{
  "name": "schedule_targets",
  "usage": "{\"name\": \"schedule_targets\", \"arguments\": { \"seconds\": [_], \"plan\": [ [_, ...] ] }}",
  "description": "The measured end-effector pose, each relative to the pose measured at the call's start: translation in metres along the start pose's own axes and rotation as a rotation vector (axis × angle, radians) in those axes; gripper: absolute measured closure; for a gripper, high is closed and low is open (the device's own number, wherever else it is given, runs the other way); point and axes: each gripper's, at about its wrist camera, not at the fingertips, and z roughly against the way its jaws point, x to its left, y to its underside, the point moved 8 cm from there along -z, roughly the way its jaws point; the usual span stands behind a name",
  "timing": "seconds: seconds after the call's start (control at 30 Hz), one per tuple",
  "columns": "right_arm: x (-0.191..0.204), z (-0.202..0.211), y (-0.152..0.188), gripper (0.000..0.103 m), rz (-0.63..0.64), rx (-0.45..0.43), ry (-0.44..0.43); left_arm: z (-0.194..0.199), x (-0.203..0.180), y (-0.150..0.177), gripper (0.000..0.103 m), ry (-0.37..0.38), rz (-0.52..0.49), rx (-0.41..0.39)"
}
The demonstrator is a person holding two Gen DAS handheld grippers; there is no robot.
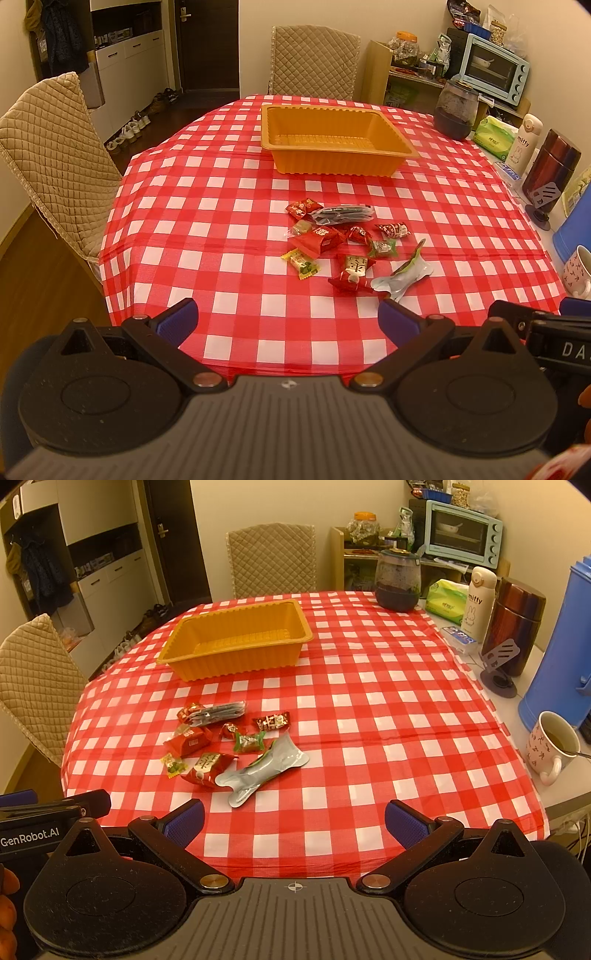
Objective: Organize snacks
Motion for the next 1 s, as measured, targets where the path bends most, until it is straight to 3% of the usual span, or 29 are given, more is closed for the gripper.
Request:
{"name": "schedule_targets", "arguments": {
  "seconds": [1.0],
  "plan": [
    [-0.0017,0.0022,-0.0028,0.0,-0.008,-0.007,0.003,0.0005,-0.0004,-0.0012,0.0,0.001,0.002,-0.002]
  ]
}}
